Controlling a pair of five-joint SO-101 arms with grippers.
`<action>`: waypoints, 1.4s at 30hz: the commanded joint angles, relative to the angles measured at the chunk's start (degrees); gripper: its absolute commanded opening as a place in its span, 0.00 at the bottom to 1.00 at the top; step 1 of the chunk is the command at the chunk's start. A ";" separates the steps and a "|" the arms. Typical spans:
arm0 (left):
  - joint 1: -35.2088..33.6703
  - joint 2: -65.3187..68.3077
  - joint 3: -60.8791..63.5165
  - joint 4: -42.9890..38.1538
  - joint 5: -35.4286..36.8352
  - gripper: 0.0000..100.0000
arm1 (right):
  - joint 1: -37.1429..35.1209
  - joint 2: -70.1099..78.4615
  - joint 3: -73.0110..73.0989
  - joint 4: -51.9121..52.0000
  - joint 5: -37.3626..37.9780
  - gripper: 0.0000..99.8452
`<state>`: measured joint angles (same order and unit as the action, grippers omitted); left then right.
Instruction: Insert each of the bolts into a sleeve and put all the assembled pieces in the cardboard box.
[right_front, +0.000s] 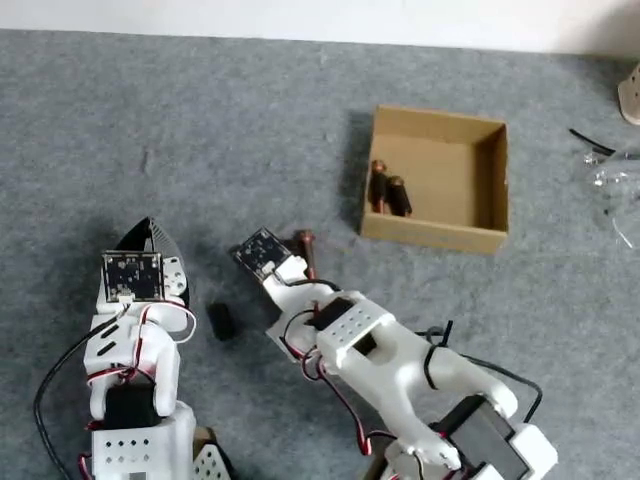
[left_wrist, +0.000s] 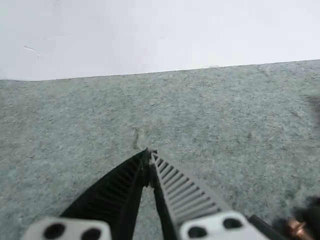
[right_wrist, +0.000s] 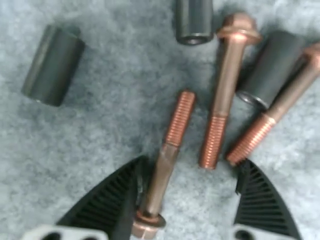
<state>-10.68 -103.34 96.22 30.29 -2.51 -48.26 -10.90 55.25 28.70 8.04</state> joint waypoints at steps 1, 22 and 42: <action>-0.31 -0.75 -0.22 -1.23 0.44 0.01 | -3.47 0.31 -1.54 3.30 0.53 0.26; -0.31 -0.75 -0.22 -1.23 0.44 0.01 | -0.22 -0.31 -4.26 9.54 0.79 0.00; -0.40 -0.75 -0.22 -1.23 0.44 0.01 | 4.53 -31.60 6.99 9.27 0.88 0.00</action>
<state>-10.68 -103.34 96.22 30.29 -2.51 -42.64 -40.26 62.11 38.02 8.04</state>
